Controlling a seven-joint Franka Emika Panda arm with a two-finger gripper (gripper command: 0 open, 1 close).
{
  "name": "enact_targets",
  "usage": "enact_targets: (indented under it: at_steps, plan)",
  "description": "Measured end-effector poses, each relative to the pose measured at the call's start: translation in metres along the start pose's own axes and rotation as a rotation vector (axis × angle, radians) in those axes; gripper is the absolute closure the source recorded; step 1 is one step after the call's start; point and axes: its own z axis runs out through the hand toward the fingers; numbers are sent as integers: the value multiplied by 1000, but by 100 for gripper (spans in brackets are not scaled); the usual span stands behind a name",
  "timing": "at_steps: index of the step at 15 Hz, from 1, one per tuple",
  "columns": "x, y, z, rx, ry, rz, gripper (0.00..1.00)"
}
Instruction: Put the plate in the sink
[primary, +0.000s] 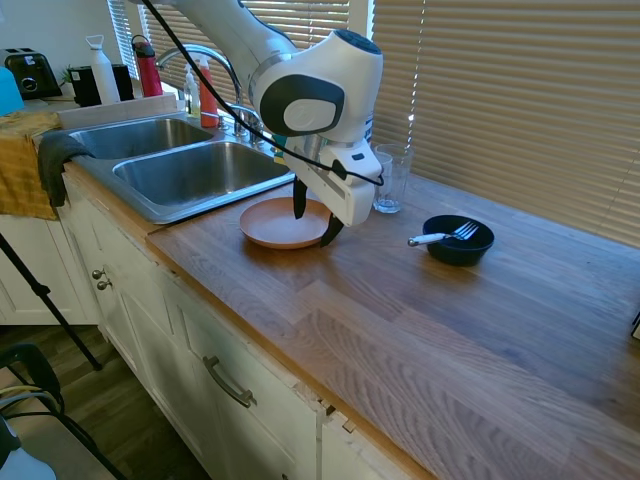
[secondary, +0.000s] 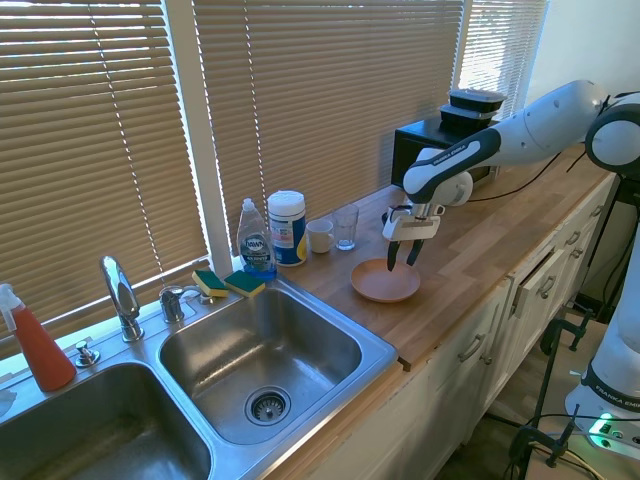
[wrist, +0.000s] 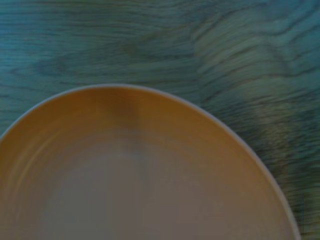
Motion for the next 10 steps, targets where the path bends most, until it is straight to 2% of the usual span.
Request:
enact_targets:
  at_steps: [7, 10]
  plan:
    - [2, 3, 13, -21, -18, -12, 100]
    - [2, 4, 16, -10, -30, -16, 100]
